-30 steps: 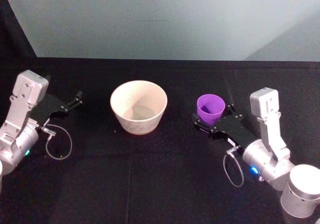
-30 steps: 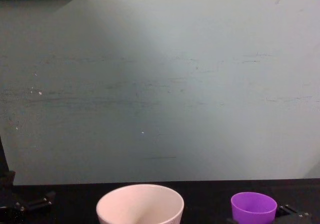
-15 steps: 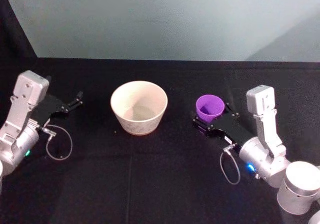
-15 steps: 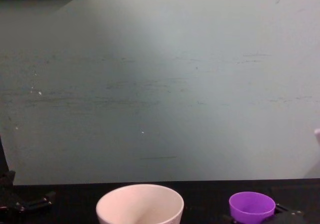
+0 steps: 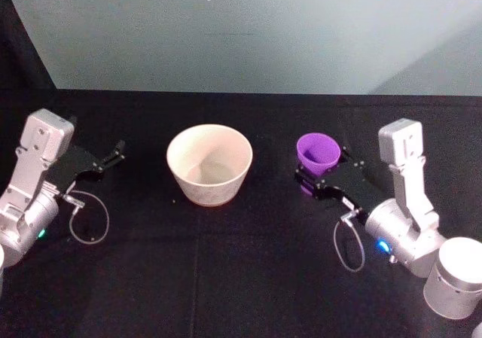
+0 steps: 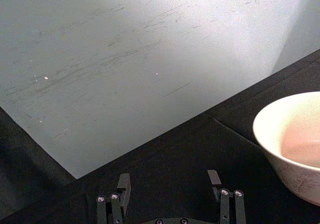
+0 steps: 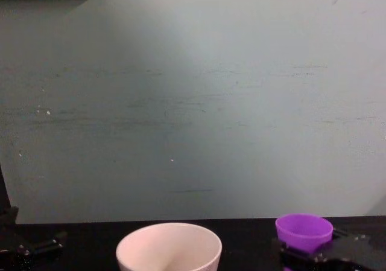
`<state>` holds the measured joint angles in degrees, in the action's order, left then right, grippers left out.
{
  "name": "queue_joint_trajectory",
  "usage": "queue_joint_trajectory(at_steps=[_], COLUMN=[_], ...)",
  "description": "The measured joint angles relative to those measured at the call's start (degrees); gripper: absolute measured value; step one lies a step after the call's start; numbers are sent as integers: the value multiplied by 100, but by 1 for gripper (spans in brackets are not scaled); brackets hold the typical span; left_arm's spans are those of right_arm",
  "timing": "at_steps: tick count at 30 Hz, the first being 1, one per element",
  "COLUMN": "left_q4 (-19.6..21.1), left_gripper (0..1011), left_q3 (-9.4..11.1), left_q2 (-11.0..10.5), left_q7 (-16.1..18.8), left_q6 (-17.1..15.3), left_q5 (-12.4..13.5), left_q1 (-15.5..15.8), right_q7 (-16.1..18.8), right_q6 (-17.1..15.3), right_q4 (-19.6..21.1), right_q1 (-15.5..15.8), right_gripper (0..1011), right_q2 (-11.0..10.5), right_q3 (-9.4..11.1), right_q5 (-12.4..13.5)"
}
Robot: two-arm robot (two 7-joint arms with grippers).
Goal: Pick up the cup and pour the mung beans from the cup into the bowl.
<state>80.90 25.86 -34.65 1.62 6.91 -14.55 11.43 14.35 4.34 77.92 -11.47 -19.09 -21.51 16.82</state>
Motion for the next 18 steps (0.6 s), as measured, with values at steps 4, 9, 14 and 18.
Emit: queue_joint_trajectory(at_steps=[4,9,14,18], left_q4=[0,0,0,0], left_gripper=[1000,1000,1000,1000], left_q3=[0,0,0,0], left_q2=[0,0,0,0], left_q7=[0,0,0,0], left_q6=[0,0,0,0], left_q5=[0,0,0,0], left_q1=[0,0,0,0], right_q7=[59,123,132,99], right_q6=[-246,-584,-886,-1100], right_q4=[304,697,1051,1212], right_q1=[66,126,155,156], right_gripper=[732,732,732,732], right_q2=[-4,-6,-16,-1], right_q3=[156,329,430,479], right_q5=[148,311,340,314])
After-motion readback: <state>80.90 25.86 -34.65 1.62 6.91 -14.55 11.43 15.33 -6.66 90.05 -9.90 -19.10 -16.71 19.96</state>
